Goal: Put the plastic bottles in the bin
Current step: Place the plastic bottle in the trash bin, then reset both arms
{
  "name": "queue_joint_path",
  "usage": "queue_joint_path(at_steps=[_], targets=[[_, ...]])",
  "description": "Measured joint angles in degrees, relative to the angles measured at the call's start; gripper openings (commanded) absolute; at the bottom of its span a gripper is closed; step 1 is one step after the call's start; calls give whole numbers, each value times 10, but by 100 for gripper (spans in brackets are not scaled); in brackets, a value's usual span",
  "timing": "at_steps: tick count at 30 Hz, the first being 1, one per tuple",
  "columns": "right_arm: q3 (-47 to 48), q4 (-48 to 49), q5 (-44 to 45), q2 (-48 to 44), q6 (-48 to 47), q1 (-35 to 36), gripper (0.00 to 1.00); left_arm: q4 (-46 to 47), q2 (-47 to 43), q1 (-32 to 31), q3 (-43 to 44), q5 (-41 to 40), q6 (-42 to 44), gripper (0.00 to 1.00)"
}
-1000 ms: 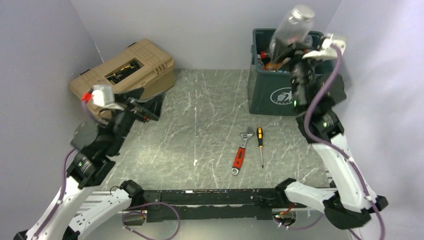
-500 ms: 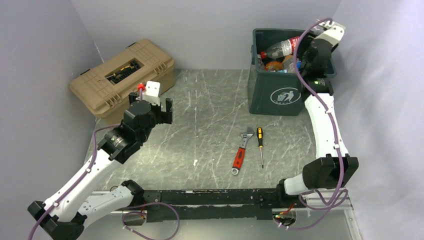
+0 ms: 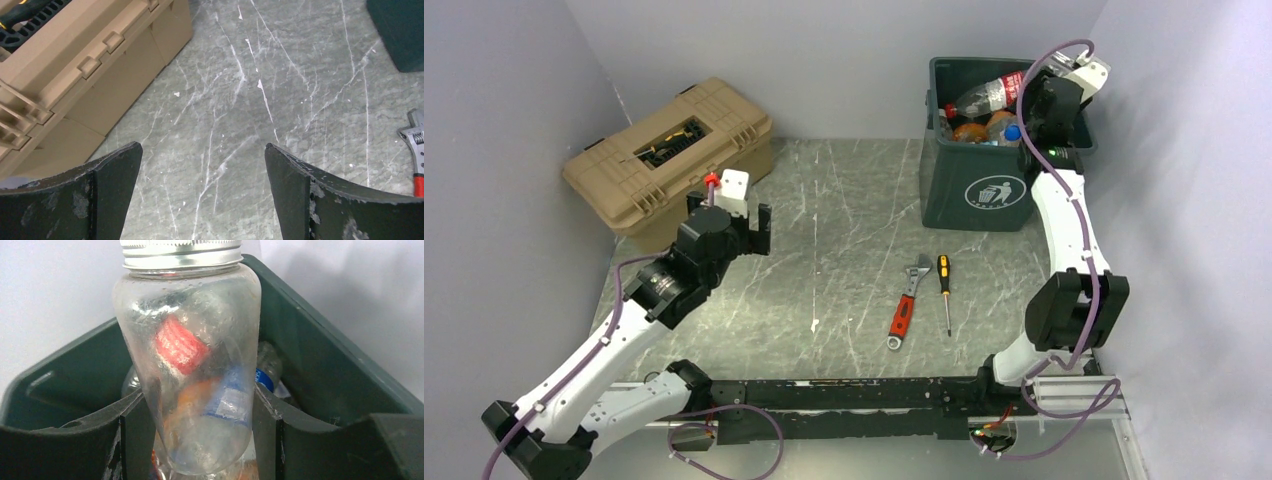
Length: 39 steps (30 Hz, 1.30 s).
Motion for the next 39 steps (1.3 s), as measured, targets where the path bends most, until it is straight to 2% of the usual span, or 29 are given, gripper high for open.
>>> queue_joint_path(at_steps=[6, 11, 12, 15, 20, 21, 32, 35, 39], targets=[[12, 20, -68, 26, 48, -4, 33, -2, 4, 3, 0, 18, -7, 98], [86, -8, -140, 114, 65, 3, 36, -2, 11, 5, 0, 33, -10, 98], [87, -8, -146, 123, 63, 5, 41, -3, 14, 6, 0, 37, -10, 98], [106, -10, -162, 138, 51, 6, 70, -5, 20, 7, 0, 42, -12, 98], [126, -36, -170, 138, 36, 21, 97, -8, 20, 7, 0, 44, -12, 98], [126, -37, -170, 138, 35, 23, 99, -9, 21, 7, 0, 43, -12, 98], [160, -92, -152, 103, 29, 48, 100, -12, 21, 13, 0, 43, -14, 100], [141, -83, -135, 44, 28, 73, 100, -12, 21, 13, 0, 42, -16, 99], [79, -44, -113, -86, 22, 130, 100, -12, 21, 13, 0, 42, -26, 99]])
